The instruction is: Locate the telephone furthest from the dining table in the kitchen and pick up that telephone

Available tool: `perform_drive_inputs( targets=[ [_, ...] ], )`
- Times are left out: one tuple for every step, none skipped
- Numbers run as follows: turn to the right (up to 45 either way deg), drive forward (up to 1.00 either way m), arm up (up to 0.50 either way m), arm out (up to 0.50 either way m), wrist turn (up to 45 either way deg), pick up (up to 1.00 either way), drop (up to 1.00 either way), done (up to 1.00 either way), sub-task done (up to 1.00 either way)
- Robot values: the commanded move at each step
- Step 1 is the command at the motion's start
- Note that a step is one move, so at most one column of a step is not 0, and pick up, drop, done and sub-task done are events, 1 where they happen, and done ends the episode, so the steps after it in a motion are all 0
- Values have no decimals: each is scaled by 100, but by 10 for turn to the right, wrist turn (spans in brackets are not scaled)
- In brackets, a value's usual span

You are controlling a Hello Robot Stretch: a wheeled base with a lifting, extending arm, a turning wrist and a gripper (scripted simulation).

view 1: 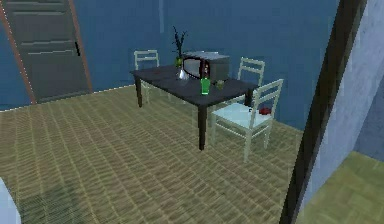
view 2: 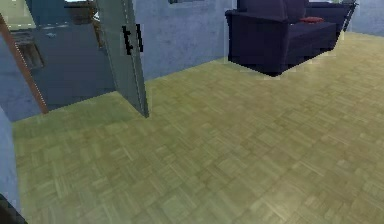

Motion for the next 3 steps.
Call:
perform_drive_inputs(
  targets=[
    [0,85,0,0,0,0,0,0,0],
    [-390,0,0,0,0,0,0,0,0],
    [0,15,0,0,0,0,0,0,0]
  ],
)
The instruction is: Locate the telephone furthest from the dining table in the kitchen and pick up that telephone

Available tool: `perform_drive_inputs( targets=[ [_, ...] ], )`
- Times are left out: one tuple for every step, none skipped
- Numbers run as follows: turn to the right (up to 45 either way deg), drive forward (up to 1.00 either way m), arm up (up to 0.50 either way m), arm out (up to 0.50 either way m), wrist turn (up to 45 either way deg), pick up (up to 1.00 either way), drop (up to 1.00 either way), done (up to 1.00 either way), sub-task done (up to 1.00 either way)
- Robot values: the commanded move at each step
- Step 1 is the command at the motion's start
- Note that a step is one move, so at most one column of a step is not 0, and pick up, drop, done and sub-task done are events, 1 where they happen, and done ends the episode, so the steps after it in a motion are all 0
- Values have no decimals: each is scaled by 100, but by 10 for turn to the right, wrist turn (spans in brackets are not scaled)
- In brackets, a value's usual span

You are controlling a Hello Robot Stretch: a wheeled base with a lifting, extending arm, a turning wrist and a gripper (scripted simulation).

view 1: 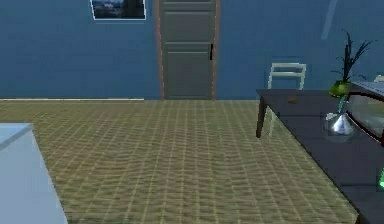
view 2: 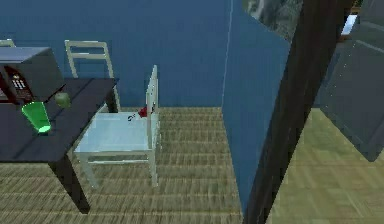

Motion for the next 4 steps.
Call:
perform_drive_inputs(
  targets=[
    [450,0,0,0,0,0,0,0,0],
    [330,0,0,0,0,0,0,0,0],
    [0,30,0,0,0,0,0,0,0],
    [-450,0,0,0,0,0,0,0,0]
  ],
)
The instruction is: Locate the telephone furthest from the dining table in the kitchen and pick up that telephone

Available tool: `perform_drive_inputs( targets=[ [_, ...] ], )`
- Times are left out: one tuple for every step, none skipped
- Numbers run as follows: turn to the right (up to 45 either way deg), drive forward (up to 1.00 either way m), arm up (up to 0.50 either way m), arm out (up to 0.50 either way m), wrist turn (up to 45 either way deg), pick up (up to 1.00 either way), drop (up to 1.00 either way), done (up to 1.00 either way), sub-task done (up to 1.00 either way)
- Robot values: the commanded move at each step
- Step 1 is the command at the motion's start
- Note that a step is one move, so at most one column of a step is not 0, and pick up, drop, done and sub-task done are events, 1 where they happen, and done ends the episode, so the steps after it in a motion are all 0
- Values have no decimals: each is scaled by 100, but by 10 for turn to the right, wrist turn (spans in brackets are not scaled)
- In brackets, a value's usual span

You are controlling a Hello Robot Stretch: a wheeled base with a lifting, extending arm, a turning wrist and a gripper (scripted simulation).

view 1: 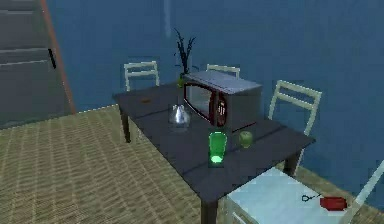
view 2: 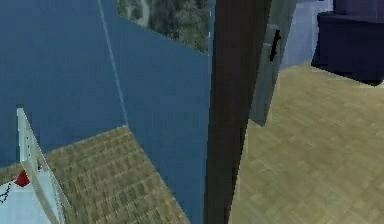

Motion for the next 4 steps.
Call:
perform_drive_inputs(
  targets=[
    [-360,0,0,0,0,0,0,0,0],
    [0,100,0,0,0,0,0,0,0],
    [0,100,0,0,0,0,0,0,0],
    [-60,0,0,0,0,0,0,0,0]
  ],
)
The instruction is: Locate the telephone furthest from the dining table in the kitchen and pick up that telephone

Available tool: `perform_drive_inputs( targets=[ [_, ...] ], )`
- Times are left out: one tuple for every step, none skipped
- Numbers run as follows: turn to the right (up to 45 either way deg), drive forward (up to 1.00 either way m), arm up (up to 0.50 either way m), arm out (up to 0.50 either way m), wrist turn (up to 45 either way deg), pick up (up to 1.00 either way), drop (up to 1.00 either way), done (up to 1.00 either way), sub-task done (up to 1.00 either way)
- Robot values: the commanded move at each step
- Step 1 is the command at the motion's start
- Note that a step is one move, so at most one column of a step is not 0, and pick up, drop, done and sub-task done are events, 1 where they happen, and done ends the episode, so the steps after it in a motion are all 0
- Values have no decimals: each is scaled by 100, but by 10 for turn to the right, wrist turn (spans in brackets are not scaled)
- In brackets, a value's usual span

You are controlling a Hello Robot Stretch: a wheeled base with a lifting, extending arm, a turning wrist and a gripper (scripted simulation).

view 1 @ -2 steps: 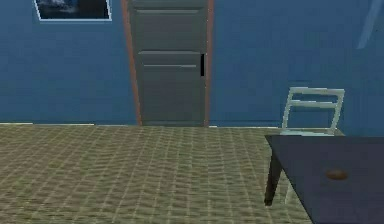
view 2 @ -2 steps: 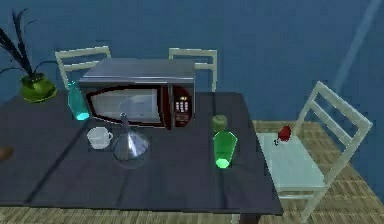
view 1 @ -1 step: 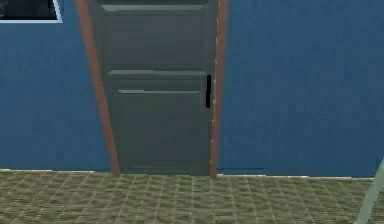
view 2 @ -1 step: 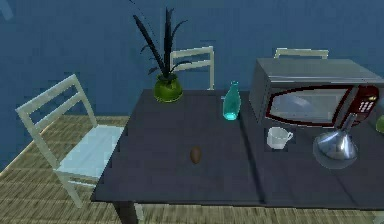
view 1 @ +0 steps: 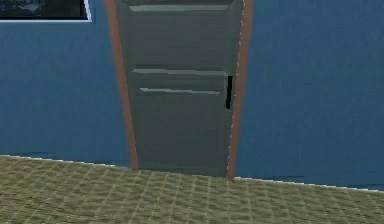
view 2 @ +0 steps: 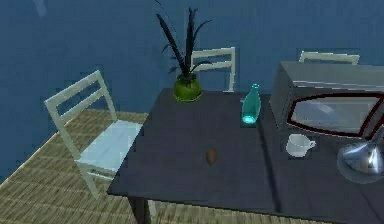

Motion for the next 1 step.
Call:
perform_drive_inputs(
  targets=[
    [0,20,0,0,0,0,0,0,0]
  ],
)
